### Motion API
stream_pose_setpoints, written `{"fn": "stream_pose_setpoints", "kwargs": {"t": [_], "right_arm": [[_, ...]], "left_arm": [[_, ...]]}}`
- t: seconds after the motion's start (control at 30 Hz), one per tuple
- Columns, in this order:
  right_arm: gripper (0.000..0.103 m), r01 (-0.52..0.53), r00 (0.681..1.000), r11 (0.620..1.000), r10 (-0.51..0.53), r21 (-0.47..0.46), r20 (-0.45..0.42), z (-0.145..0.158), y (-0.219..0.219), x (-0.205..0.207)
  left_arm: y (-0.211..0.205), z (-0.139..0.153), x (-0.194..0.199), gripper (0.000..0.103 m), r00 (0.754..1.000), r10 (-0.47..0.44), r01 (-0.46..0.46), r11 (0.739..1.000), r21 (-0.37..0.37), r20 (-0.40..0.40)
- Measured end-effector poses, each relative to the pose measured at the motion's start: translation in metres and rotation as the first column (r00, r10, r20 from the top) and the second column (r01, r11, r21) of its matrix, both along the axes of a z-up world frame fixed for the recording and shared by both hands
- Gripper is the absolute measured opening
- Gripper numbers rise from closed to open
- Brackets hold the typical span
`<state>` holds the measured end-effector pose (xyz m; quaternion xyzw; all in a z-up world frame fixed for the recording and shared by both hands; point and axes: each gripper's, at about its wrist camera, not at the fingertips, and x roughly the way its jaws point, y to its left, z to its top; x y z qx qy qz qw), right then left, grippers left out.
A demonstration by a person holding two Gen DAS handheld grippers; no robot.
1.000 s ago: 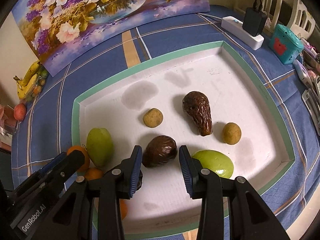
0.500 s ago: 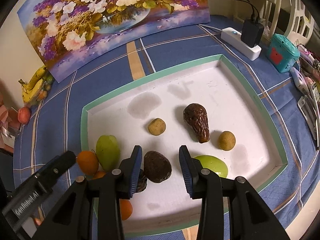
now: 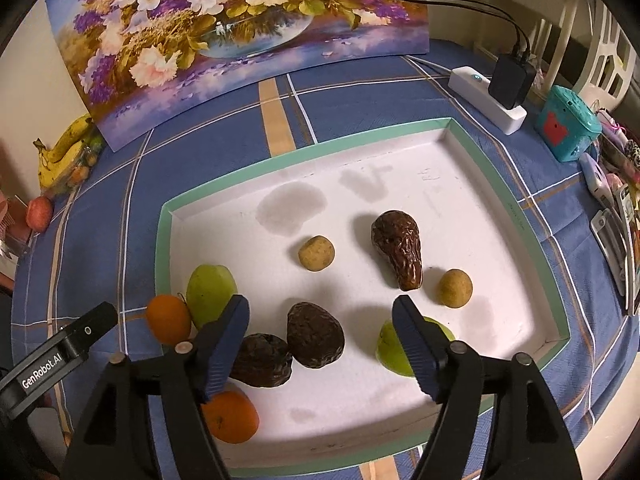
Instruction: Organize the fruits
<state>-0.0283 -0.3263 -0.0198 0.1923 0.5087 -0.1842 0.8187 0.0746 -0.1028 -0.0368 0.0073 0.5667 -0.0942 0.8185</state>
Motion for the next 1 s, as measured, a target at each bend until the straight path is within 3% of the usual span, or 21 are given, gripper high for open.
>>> {"fn": "stream_pose_setpoints", "kwargs": {"t": [0.2,0.43,0.63,1.0], "right_arm": [[0.085,-0.01,1.0,1.0,0.01,-0.026,0.01,0.001,0.002,0.0],[0.086,-0.038,0.999,0.998,0.04,-0.059,0.026,0.004,0.008,0.002],[0.086,-0.049,0.999,0.996,0.05,-0.069,0.02,0.003,0.012,0.002],[0.086,-0.031,0.999,0.998,0.032,-0.063,0.024,0.003,0.017,-0.006]], "left_arm": [[0.002,-0.005,0.002,0.103,1.0,-0.008,0.007,0.999,0.048,0.011],[0.001,0.002,0.004,0.103,0.999,-0.011,0.01,0.999,0.04,0.044],[0.003,0.006,0.007,0.103,0.996,0.017,-0.032,0.986,0.163,0.092],[0.012,0.015,-0.005,0.103,0.995,0.009,-0.019,0.995,0.097,0.101]]}}
